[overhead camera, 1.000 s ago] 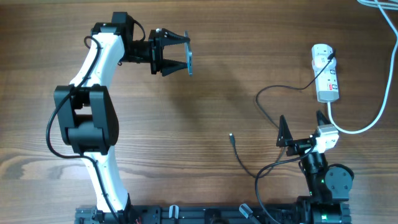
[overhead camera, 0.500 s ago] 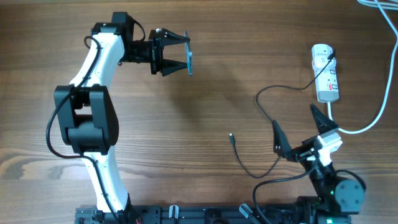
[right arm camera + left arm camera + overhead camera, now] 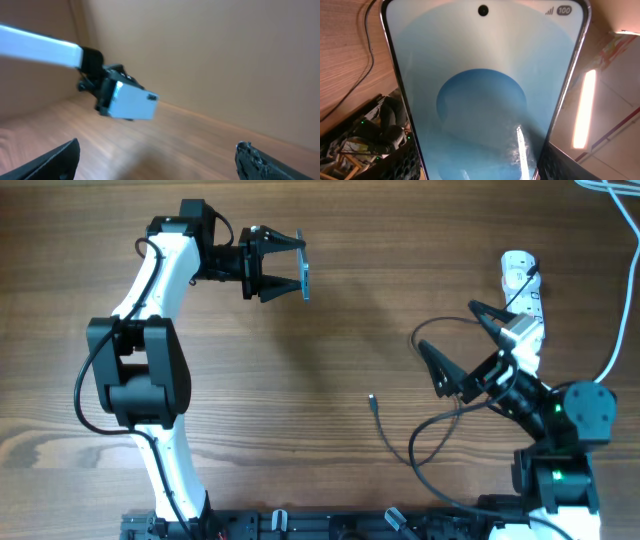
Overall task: Plug charger to phone and switch on socket
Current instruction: 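Swing the right gripper left toward the phone held by the left gripper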
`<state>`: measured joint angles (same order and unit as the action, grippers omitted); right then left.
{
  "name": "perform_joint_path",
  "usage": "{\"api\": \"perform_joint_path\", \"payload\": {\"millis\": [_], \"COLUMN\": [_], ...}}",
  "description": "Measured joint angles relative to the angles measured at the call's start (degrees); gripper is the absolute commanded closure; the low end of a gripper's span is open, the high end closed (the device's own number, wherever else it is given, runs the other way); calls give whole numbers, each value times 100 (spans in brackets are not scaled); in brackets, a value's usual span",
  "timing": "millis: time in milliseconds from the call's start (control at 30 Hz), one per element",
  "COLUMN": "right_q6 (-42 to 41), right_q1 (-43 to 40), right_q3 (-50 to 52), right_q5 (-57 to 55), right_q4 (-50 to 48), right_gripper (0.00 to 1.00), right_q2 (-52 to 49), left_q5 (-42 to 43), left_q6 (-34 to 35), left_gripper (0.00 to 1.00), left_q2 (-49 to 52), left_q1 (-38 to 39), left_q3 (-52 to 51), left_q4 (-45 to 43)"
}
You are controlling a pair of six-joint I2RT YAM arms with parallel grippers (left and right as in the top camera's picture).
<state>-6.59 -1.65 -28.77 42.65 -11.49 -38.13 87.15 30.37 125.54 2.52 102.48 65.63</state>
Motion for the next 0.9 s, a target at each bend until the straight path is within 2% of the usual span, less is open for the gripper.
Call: {"api": "perform_joint_path", "payload": {"millis": [100,167,300,367,400,467,700,800,900], "right_q6": [-551,-745,-658,-450,-380,-411,-1641,-1878,-1921], "right_q1": [0,0,2,9,9,7,81,599,1327], "right_q3": [-190,-566,-1733,-2601,-2806,-2986,-3062,-3106,-3405], "right_q5": [264,398,407,111,7,-44,501,286,-533], "right_q4": [-74,225,2146,3532,3685,3626,2704,2885,3630], "right_gripper": [0,0,0,0,0,0,1,1,1], "right_q2": [-457,-846,-1519,-1980,-2111,-2282,-2564,-2564,-2603], "left_q5": [0,-2,0,0,0,-2,0,0,0], "left_q6": [0,0,0,0,0,0,0,0,0], "left_gripper": [36,36,36,36,36,36,36,36,37], "left_q2": [0,0,0,0,0,0,0,0,0], "left_q1": [0,0,0,0,0,0,0,0,0], "left_q3": [0,0,0,0,0,0,0,0,0], "left_q4": [0,-2,-4,-4,-2,2,-2,-2,-2]}}
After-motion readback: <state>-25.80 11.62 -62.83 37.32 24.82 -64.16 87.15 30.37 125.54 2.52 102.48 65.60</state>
